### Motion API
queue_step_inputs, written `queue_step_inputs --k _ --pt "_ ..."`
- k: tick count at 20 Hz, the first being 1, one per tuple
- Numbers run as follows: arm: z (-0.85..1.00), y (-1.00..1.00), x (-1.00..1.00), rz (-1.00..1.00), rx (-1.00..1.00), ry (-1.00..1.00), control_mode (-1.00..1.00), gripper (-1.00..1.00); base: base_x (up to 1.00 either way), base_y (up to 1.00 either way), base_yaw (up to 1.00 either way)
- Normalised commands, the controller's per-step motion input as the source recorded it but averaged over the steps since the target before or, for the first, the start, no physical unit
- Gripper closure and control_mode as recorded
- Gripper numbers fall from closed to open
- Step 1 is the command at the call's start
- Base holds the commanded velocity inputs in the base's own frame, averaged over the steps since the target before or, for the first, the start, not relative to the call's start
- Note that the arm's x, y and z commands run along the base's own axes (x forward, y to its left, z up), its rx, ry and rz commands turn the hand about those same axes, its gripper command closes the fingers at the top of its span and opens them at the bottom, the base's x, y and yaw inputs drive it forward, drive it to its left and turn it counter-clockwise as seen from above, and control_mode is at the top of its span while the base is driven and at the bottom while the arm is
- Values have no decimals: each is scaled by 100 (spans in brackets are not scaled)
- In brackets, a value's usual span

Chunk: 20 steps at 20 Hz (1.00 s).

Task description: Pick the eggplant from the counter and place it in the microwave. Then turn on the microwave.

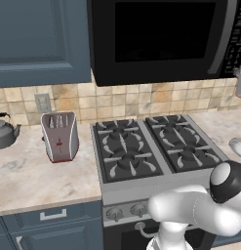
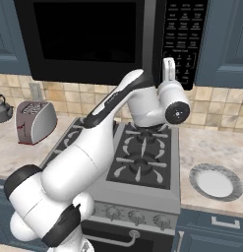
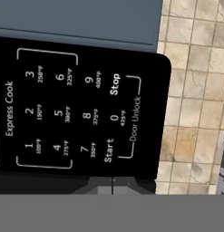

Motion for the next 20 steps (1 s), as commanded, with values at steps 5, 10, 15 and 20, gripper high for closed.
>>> queue_step_inputs --k 5,10,15,20 --pt "-4 -5 11 0 0 0 -100 100 0 0 0" --pt "-2 -5 10 0 0 0 -100 100 0 0 0" --pt "0 -5 9 0 0 0 -100 100 0 0 0" --pt "0 -4 9 0 0 0 -100 100 0 0 0"
